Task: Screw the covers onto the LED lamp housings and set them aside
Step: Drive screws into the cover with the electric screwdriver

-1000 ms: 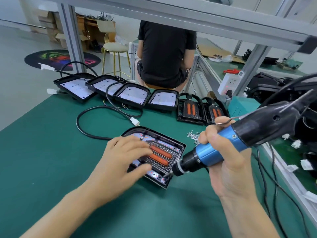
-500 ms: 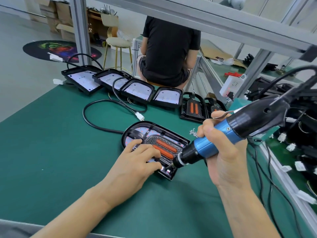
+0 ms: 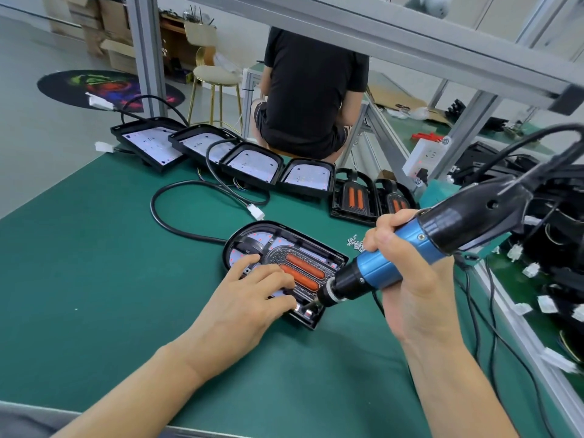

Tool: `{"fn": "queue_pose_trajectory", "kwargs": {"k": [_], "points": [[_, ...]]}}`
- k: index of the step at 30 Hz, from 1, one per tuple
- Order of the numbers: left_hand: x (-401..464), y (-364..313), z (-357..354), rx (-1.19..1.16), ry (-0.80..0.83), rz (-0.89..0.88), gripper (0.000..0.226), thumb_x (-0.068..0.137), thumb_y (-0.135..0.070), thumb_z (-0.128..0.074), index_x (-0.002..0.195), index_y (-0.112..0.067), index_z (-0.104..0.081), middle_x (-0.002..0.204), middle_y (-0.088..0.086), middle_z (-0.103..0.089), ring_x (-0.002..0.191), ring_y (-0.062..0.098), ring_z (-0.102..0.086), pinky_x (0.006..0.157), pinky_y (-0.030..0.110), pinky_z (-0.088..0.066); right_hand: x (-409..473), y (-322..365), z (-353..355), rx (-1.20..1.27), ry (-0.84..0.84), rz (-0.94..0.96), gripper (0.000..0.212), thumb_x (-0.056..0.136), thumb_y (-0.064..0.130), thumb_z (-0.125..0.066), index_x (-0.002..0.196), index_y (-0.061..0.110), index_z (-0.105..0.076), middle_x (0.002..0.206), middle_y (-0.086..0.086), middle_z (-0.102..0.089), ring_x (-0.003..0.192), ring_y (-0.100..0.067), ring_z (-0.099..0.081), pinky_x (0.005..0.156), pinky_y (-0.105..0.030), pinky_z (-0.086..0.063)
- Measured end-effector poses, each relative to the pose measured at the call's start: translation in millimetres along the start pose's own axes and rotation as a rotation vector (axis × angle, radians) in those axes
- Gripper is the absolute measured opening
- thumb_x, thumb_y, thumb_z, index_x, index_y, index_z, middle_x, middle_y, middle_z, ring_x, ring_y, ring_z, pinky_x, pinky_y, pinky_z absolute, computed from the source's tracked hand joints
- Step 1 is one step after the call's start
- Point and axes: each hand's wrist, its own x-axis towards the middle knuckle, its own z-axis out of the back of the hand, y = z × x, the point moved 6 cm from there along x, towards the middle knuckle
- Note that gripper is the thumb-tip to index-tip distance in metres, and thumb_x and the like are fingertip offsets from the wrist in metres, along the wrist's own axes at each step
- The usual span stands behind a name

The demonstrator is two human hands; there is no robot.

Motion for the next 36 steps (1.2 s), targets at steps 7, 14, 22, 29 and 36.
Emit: {"fn": "queue_pose_trajectory", "kwargs": {"k": [7,14,22,29,36], "points": [[-1.3,-0.7,-0.8,-0.006,-0.004,0.001,0.022,0.072,-0.006,-0.077,0.084,-0.023,-0.070,0.101,-0.005,-0.066,0.101,0.016,-0.063,0.100,0.042,-0.039,-3.1,2.5,4.6,0.039,-0.032,0.024,0.026,0.075,0.004,-0.064,0.079,0.029,-0.061,0.073,0.005,-0.054,0.068,-0.014,-0.052,0.066,-0.025,-0.047],[-4.8,2.6,-6.5,-0.009,-0.019,0.021,0.030,0.068,0.003,-0.071,0.086,-0.021,-0.070,0.104,-0.003,-0.065,0.102,0.020,-0.062,0.101,0.043,-0.033,-5.5,51.6,43.8,-0.071,-0.347,0.332,0.041,0.084,0.008,-0.066,0.117,0.031,-0.059,0.074,0.013,-0.059,0.070,-0.013,-0.054,0.074,-0.027,-0.048],[-6.1,17.4,-3.0,-0.016,-0.121,0.148,0.045,0.070,0.002,-0.026,0.070,-0.020,-0.065,0.096,-0.003,-0.066,0.100,0.016,-0.055,0.100,0.042,-0.031,29.2,76.5,144.3,-0.729,-0.454,-0.026,0.065,0.078,0.036,-0.080,0.129,0.017,-0.044,0.088,0.005,-0.064,0.064,-0.013,-0.066,0.067,-0.038,-0.056],[-8.1,21.2,-2.6,-0.045,-0.167,0.188,0.045,0.070,-0.005,-0.023,0.068,-0.021,-0.065,0.096,-0.002,-0.065,0.097,0.016,-0.054,0.097,0.043,-0.031,22.2,3.8,194.9,-1.316,-0.311,-0.637,0.099,0.083,0.051,-0.070,0.150,0.001,-0.016,0.136,-0.017,-0.051,0.101,-0.033,-0.061,0.086,-0.035,-0.044],[-10.3,24.1,-5.0,-0.086,-0.173,0.178,0.044,0.063,-0.007,-0.024,0.070,-0.022,-0.065,0.097,-0.002,-0.064,0.097,0.013,-0.049,0.096,0.041,-0.031,13.3,-46.0,203.4,-1.522,-0.159,-0.891,0.078,0.090,0.052,-0.059,0.138,-0.001,-0.028,0.113,-0.013,-0.054,0.097,-0.028,-0.055,0.073,-0.032,-0.042]]}}
